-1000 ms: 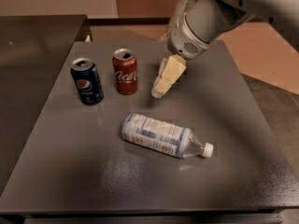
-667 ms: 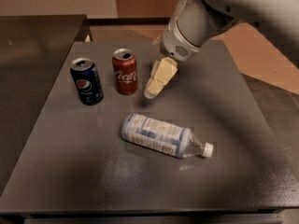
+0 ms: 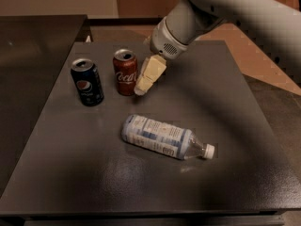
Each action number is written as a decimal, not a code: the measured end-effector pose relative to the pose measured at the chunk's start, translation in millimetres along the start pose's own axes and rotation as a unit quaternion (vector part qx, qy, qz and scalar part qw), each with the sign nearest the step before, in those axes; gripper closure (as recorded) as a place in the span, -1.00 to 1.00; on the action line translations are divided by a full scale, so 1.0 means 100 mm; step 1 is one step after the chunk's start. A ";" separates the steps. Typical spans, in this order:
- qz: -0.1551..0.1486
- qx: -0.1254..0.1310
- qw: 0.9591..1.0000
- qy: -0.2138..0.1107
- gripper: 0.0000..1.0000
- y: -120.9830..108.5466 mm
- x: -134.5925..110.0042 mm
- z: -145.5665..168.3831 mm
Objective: Pick coke can
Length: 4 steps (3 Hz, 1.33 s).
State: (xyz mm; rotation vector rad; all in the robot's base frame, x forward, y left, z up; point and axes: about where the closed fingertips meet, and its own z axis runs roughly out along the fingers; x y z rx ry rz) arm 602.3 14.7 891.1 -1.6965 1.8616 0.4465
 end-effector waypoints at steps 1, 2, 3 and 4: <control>-0.003 -0.003 1.000 -0.011 -1.00 -0.06 -0.15 0.08; -0.002 -0.007 1.000 -0.012 -0.66 -0.11 -0.24 0.16; 0.004 -0.019 1.000 -0.011 -0.19 -0.09 -0.28 0.21; 0.013 -0.030 0.999 -0.008 0.28 -0.03 -0.30 0.19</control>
Offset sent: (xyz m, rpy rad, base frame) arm 0.0237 0.0359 0.0061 0.0264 0.0080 0.0127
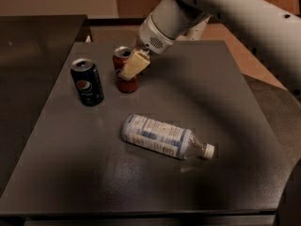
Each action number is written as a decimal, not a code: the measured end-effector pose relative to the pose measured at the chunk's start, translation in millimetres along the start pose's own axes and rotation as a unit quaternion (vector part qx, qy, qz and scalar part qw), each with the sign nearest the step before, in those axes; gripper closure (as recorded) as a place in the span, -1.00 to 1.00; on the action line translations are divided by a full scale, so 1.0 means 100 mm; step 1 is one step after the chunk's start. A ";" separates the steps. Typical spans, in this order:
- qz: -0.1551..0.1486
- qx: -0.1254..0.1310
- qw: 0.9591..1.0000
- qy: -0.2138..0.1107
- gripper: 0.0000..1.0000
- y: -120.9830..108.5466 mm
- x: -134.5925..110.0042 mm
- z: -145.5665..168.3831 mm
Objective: Pick coke can
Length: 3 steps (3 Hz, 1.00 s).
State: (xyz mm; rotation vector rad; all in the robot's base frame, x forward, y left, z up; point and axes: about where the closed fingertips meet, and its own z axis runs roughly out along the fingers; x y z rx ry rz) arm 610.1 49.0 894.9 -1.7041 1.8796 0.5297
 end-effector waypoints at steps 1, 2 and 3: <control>0.008 -0.010 1.000 -0.003 0.76 0.10 -0.10 -0.25; -0.001 -0.020 1.000 -0.009 1.00 0.24 -0.30 -0.63; -0.033 -0.011 0.999 -0.005 1.00 0.38 -0.49 -0.96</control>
Offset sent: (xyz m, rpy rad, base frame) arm -0.0514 -0.0261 0.1204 0.0299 0.0286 0.0577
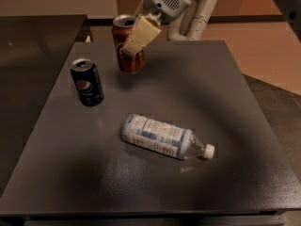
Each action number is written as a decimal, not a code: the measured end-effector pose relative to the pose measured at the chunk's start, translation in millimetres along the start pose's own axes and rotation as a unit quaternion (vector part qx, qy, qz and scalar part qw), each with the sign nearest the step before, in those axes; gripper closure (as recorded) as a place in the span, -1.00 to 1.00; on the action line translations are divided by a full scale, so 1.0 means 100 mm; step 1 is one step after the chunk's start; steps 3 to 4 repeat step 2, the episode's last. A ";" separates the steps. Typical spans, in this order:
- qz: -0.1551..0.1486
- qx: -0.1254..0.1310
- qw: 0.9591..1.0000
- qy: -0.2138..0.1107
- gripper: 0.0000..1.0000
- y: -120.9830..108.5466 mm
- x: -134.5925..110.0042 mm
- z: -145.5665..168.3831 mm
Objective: Pick coke can
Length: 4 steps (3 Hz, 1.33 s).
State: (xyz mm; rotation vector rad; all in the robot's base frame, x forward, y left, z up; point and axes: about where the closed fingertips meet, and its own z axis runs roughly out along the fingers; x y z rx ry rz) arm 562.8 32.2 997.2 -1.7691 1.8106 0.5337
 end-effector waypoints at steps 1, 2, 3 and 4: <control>-0.027 0.013 1.000 -0.004 1.00 0.09 -0.15 -0.26; -0.027 0.013 1.000 -0.004 1.00 0.09 -0.15 -0.25; -0.027 0.013 1.000 -0.004 1.00 0.09 -0.15 -0.25; -0.027 0.013 1.000 -0.004 1.00 0.09 -0.15 -0.25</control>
Offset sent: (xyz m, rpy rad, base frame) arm -0.0105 -0.0036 0.0238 0.0015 -0.0460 0.0214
